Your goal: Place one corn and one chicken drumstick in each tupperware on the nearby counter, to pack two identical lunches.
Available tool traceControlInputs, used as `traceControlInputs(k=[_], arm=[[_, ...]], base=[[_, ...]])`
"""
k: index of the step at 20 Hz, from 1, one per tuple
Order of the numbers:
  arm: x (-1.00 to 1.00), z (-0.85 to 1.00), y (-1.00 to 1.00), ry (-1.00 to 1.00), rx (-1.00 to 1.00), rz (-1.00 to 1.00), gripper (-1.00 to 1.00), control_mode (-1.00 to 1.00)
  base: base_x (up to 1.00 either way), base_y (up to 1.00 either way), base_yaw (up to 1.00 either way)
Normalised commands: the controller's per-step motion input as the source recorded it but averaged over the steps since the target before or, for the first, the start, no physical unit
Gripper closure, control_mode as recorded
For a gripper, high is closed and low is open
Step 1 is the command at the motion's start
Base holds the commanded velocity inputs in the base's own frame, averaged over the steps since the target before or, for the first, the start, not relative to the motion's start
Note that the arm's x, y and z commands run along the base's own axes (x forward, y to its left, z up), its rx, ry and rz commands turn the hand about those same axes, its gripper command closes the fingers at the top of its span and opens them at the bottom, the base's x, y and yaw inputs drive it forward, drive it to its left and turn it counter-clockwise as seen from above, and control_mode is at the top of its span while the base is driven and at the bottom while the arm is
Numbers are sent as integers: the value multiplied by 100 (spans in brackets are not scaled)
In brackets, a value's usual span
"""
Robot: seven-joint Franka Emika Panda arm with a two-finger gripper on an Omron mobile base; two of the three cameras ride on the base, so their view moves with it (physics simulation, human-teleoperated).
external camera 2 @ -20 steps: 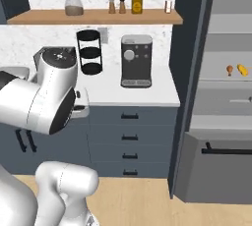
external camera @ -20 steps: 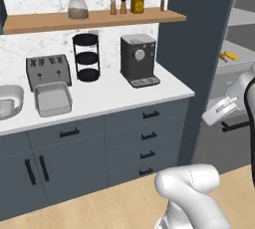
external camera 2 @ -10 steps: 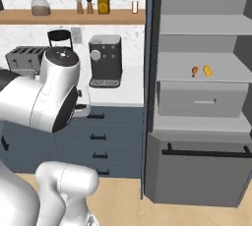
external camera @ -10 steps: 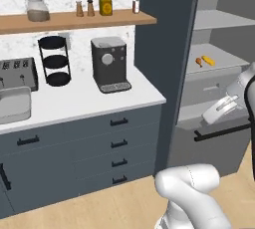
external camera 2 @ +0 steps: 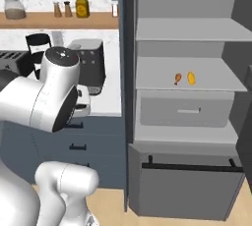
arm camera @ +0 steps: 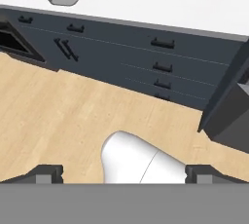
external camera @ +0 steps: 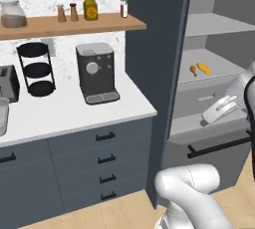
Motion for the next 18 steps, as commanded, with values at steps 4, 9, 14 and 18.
traceControlInputs(k=[4, 9, 14, 18], arm=[[0, 0, 0, 0, 0, 0, -100, 100], [0, 0, 0, 0, 0, 0, -100, 100], [0, 0, 0, 0, 0, 0, -100, 100], [0, 0, 0, 0, 0, 0, -100, 100]], base=[[37, -47, 4], [32, -70, 8], [35, -75, 6], [46, -55, 4]])
